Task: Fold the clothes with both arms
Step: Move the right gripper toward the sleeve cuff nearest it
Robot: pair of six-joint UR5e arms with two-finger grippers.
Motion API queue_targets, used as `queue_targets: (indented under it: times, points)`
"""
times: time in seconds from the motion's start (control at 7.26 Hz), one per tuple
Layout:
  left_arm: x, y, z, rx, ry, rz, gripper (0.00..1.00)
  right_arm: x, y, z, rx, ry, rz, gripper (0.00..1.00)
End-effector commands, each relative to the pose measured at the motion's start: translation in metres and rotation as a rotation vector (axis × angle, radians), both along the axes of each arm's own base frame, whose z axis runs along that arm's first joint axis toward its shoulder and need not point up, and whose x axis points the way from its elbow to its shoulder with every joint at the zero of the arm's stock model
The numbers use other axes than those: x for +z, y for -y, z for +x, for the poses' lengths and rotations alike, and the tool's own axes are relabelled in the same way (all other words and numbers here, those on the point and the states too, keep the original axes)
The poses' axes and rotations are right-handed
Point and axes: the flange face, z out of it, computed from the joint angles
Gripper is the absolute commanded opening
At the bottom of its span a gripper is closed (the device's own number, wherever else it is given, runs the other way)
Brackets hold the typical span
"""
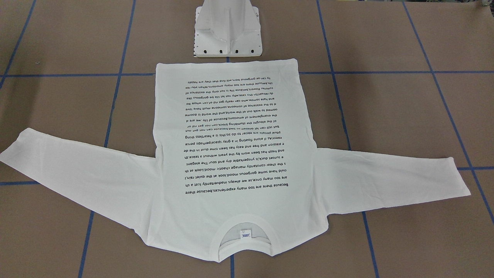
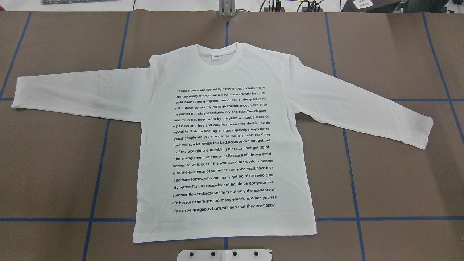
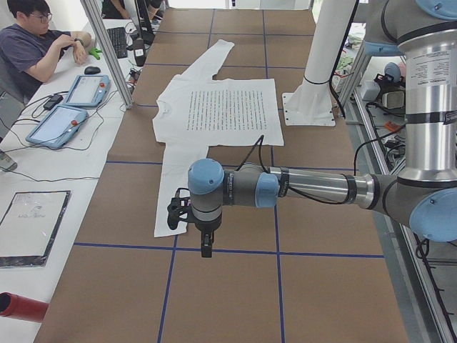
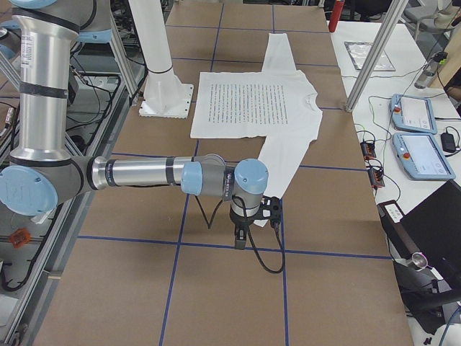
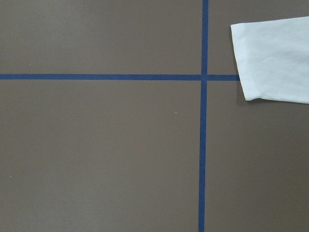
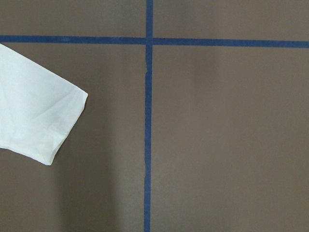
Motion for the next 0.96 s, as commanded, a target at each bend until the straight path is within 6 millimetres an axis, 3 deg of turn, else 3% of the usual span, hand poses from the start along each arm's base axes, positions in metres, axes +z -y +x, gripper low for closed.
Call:
queue_targets:
  times: [0.0, 0.14, 0.28, 0.41, 0.55, 0.69, 0.83]
  points:
    - [0.000, -0.001, 0.000, -0.001, -0.001, 0.002, 1.00, 0.001, -0.001, 0.000, 0.004, 0.004, -0.007, 1.00]
    - [-0.004, 0.002, 0.000, 0.000, -0.007, 0.010, 1.00, -0.001, 0.001, 0.000, 0.004, 0.006, -0.001, 1.00]
    - [-0.023, 0.010, 0.000, 0.000, -0.006, 0.054, 1.00, -0.007, 0.004, -0.001, 0.000, 0.008, 0.017, 1.00]
    - [-0.049, 0.018, 0.001, 0.004, -0.005, 0.146, 1.00, -0.021, 0.022, -0.002, -0.001, 0.009, 0.092, 1.00]
    - [-0.063, 0.032, 0.001, 0.002, -0.003, 0.194, 1.00, -0.021, 0.028, -0.014, -0.025, 0.018, 0.150, 1.00]
    - [-0.057, 0.042, 0.020, 0.044, 0.001, 0.199, 1.00, -0.021, 0.029, -0.037, -0.072, 0.045, 0.204, 1.00]
    - [-0.059, 0.040, 0.028, 0.058, 0.004, 0.213, 1.00, -0.030, 0.032, -0.064, -0.133, 0.049, 0.323, 1.00]
